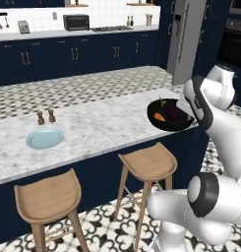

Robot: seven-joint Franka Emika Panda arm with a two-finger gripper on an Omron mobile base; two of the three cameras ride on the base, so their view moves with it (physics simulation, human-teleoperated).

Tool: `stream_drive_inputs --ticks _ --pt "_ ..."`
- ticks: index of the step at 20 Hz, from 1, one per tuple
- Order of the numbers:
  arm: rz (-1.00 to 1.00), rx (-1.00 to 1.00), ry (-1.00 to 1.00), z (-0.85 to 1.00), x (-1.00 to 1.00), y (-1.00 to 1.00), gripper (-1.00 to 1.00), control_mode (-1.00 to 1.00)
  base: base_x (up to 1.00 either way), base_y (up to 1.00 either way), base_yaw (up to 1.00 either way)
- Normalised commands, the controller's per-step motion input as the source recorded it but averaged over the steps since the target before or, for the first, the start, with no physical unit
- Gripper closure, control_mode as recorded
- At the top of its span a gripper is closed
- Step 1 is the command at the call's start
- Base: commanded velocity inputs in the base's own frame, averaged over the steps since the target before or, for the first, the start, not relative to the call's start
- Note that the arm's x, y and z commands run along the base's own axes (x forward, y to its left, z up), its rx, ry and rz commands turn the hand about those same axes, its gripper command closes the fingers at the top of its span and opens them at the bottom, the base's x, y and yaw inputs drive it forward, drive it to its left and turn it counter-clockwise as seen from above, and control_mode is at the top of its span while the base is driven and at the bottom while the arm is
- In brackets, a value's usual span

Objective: Pick the chicken drumstick and eggplant from their plates and place them in the bowl. Then put the bowl in the fridge.

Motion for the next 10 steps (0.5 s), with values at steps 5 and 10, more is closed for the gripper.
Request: stream_drive_inputs --ticks 5,10 --pt "0.0 0.0 0.0 0.0 0.0 0.0 1.0 1.0 0.0 -1.0 -0.21" --pt "0.0 0.0 0.0 0.0 0.0 0.0 1.0 1.0 0.09 -1.0 -0.18"
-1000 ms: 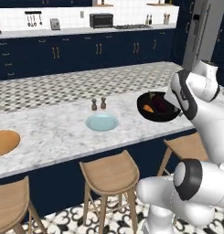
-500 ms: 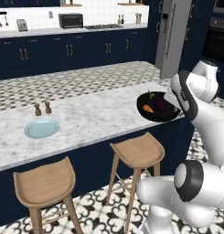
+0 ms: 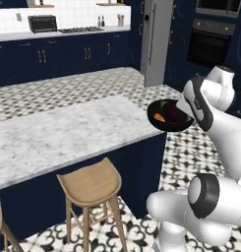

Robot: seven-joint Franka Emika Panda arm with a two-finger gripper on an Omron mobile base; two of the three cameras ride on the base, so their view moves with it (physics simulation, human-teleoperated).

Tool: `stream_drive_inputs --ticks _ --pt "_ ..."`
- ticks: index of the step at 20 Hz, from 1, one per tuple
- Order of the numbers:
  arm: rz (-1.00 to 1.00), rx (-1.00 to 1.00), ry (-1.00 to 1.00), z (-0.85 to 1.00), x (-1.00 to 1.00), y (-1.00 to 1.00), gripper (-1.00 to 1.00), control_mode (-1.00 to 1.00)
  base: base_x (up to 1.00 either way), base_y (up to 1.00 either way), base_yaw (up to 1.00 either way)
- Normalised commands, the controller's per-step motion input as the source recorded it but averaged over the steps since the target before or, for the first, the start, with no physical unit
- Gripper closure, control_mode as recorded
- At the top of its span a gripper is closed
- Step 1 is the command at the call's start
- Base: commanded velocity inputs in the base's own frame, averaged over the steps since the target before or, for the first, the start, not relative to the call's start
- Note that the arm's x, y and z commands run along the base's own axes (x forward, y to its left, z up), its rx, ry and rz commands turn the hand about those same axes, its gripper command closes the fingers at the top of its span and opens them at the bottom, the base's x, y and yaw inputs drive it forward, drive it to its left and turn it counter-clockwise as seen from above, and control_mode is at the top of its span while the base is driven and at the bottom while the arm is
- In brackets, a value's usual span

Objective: Pick the chicken drumstick and eggplant from their plates and place them in the bowl. Then put the bowl in the fridge.

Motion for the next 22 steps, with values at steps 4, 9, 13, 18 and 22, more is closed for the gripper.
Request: stream_drive_inputs --ticks 4,9,13,18,22 --pt "0.0 0.0 0.0 0.0 0.0 0.0 1.0 1.0 0.06 -1.0 -0.17" --pt "0.0 0.0 0.0 0.0 0.0 0.0 1.0 1.0 0.31 -1.0 -0.11" --pt "0.0 0.0 0.0 0.0 0.0 0.0 1.0 1.0 0.62 -1.0 0.0" --pt "0.0 0.0 0.0 0.0 0.0 0.0 1.0 1.0 0.9 -0.98 0.12" --pt "0.0 0.0 0.0 0.0 0.0 0.0 1.0 1.0 1.0 -0.76 0.43"
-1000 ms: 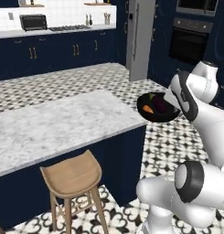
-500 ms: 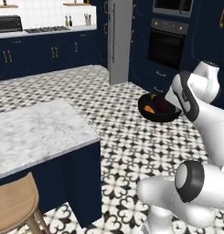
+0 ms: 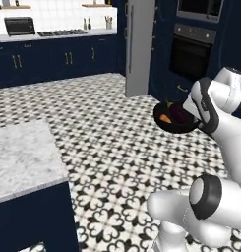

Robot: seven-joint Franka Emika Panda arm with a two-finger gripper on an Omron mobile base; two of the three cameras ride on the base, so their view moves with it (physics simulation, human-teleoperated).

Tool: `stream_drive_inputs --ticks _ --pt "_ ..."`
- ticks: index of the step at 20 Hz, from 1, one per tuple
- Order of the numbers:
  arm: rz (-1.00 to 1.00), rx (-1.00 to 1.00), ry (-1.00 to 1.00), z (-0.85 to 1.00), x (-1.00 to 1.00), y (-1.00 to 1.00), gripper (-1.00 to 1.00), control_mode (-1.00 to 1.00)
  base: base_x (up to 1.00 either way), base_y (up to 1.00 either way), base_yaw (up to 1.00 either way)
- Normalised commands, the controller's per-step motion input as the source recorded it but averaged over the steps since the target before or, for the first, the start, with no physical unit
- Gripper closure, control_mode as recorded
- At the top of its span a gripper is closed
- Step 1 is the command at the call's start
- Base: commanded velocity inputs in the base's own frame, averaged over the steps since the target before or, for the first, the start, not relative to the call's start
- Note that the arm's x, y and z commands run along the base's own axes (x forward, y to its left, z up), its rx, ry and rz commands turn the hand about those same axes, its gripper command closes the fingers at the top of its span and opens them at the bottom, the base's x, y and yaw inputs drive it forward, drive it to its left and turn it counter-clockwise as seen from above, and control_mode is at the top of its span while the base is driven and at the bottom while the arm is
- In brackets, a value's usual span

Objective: Pick the chicken drumstick and eggplant from their plates and place them in the bowl. Then put the bowl in the fridge.

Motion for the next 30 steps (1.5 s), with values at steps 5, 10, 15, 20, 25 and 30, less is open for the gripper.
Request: stream_drive_inputs --ticks 5,10,15,20,25,30 --pt "0.0 0.0 0.0 0.0 0.0 0.0 1.0 1.0 1.0 -0.94 0.49" --pt "0.0 0.0 0.0 0.0 0.0 0.0 1.0 1.0 1.0 -0.83 0.41" --pt "0.0 0.0 0.0 0.0 0.0 0.0 1.0 1.0 1.0 -0.48 0.23" --pt "0.0 0.0 0.0 0.0 0.0 0.0 1.0 1.0 1.0 -0.3 0.02" --pt "0.0 0.0 0.0 0.0 0.0 0.0 1.0 1.0 1.0 -0.09 -0.05" --pt "0.0 0.0 0.0 0.0 0.0 0.0 1.0 1.0 1.0 0.0 -0.05"
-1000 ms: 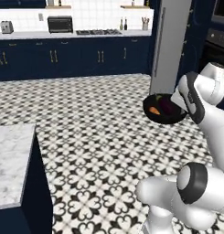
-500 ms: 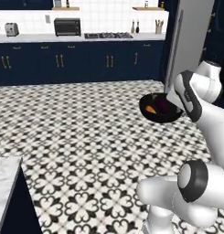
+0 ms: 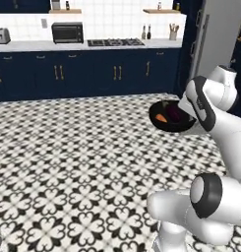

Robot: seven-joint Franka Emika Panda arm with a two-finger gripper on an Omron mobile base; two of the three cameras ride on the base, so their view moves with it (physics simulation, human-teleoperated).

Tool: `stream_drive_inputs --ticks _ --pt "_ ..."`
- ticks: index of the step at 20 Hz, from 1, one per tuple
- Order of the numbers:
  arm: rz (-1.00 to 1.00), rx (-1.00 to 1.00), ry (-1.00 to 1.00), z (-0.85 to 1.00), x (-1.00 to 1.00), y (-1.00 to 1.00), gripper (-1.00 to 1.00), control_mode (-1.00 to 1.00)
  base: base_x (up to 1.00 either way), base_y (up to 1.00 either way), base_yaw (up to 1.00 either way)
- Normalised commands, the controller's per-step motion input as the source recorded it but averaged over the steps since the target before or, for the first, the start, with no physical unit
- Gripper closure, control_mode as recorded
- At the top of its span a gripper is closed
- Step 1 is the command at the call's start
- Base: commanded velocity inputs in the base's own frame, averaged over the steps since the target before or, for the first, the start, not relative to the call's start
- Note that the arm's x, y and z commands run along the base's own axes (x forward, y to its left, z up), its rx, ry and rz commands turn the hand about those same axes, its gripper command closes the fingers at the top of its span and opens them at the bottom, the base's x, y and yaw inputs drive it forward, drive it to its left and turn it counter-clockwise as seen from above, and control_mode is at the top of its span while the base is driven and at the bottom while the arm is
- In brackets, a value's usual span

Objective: Pick the chicken drumstick and eggplant from their plates and place them in the bowl. Then put the bowl in the fridge.

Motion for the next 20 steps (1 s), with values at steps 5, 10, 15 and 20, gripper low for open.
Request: stream_drive_inputs --ticks 5,10,15,20 --pt "0.0 0.0 0.0 0.0 0.0 0.0 1.0 1.0 1.0 0.0 0.0" --pt "0.0 0.0 0.0 0.0 0.0 0.0 1.0 1.0 1.0 -0.02 0.0" --pt "0.0 0.0 0.0 0.0 0.0 0.0 1.0 1.0 1.0 0.0 0.0" --pt "0.0 0.0 0.0 0.0 0.0 0.0 1.0 1.0 1.0 0.0 0.0"
